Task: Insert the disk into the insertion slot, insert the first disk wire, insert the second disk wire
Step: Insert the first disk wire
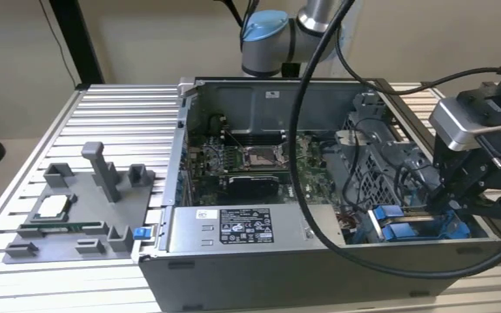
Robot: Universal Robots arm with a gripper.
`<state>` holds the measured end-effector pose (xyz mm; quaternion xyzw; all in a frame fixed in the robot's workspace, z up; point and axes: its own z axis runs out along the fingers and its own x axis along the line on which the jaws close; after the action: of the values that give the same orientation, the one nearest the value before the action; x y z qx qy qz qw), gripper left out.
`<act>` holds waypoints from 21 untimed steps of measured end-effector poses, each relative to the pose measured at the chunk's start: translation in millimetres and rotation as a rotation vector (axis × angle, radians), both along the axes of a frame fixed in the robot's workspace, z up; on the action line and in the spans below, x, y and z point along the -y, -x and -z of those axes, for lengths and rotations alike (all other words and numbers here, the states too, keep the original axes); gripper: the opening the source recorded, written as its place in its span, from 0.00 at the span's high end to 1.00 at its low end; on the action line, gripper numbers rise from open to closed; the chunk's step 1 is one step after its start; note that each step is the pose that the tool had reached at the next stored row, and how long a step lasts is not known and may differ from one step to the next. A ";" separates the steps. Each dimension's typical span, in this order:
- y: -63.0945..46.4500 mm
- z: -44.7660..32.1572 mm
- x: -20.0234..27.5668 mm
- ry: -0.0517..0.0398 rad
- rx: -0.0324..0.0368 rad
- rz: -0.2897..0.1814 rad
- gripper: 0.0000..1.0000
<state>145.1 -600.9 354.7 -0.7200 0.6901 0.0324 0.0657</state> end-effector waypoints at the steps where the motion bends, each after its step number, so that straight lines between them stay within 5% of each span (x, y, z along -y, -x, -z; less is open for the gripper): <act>1: -1.3 0.4 0.4 -0.0003 -0.0051 0.000 1.00; 7: -2.0 0.5 0.9 -0.0052 -0.0071 0.000 1.00; 10: -2.4 1.2 0.8 -0.0158 -0.0145 0.000 1.00; 14: -5.5 3.4 0.6 -0.0180 -0.0343 0.000 1.00; 18: -19.1 5.4 0.0 -0.0183 -0.0662 0.000 1.00; 21: -20.0 6.5 -4.8 -0.0181 -0.0729 0.000 1.00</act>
<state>165.1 -596.1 348.2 -0.7175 0.6919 0.0649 0.0471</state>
